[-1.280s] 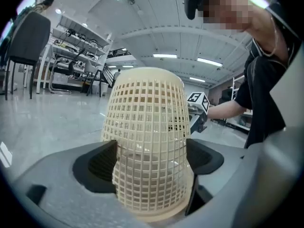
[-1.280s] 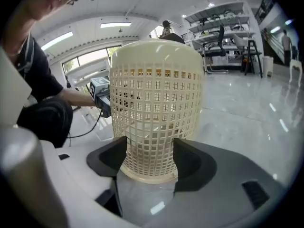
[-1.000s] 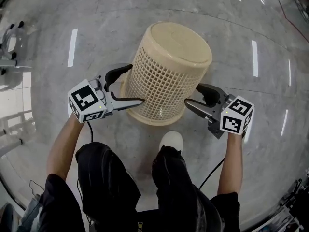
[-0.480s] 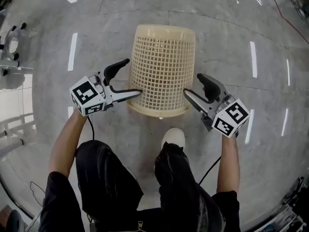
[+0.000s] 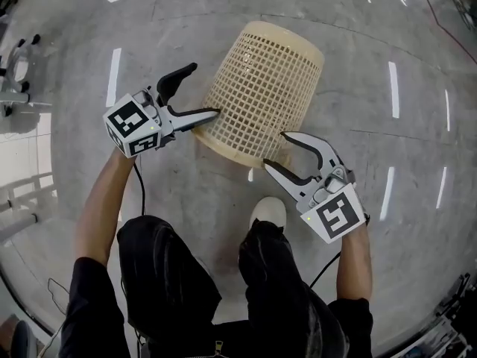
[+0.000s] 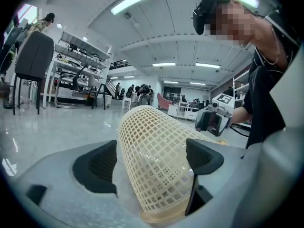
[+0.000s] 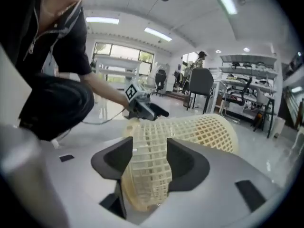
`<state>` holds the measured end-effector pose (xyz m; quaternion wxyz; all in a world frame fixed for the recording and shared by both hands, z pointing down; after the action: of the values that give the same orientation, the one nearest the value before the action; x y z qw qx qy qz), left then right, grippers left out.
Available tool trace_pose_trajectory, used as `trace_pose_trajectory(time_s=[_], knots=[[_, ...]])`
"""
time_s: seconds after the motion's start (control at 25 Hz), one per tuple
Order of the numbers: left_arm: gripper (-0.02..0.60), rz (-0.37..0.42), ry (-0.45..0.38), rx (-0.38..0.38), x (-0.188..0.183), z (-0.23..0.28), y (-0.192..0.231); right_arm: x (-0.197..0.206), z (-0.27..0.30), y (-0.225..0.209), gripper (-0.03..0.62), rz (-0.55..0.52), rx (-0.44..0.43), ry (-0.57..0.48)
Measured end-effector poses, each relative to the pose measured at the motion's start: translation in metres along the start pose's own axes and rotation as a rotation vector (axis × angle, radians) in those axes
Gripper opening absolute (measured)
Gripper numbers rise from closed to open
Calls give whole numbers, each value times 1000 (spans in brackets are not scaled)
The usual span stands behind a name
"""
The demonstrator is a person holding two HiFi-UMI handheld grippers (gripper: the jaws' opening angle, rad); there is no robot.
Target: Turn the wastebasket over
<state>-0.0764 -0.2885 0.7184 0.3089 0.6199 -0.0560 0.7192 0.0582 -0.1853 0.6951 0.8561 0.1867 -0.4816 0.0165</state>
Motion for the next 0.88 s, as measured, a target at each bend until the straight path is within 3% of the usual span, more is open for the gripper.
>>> trace_pose_trajectory(time_s=[0.08, 0.16, 0.28, 0.4, 0.52, 0.6, 0.76, 0.88], knots=[[466, 5, -8, -7, -3, 5, 2, -2, -6, 8, 229, 18, -17, 38], [466, 11, -16, -12, -7, 11, 5, 17, 0, 18, 229, -82, -4, 162], [466, 21, -26, -16, -13, 19, 9, 40, 8, 8, 226, -247, 121, 276], [466, 57, -24, -36, -18, 19, 14, 50, 6, -18, 108, -333, 285, 354], [466, 67, -49, -77, -20, 5, 17, 59, 5, -39, 63, -241, 362, 336], [466, 71, -52, -98, -12, -6, 16, 64, 3, -49, 57, -134, 367, 306], [465, 76, -48, -120, 8, -25, 7, 63, 2, -56, 57, -66, 354, 283], [465, 59, -84, -128, 10, -45, -7, 53, -2, -64, 55, 107, 364, 209]])
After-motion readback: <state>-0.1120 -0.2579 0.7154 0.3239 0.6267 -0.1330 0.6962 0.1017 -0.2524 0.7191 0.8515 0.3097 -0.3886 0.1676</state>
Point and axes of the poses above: the fingertips, and each gripper's own axes: z forward along the fingers, y to its left, x out of its underside, the point moved 1 cm from there along -z, backward along the fingers, and after that the axes turned 9 degrees about -z, right-handed, at the moved point
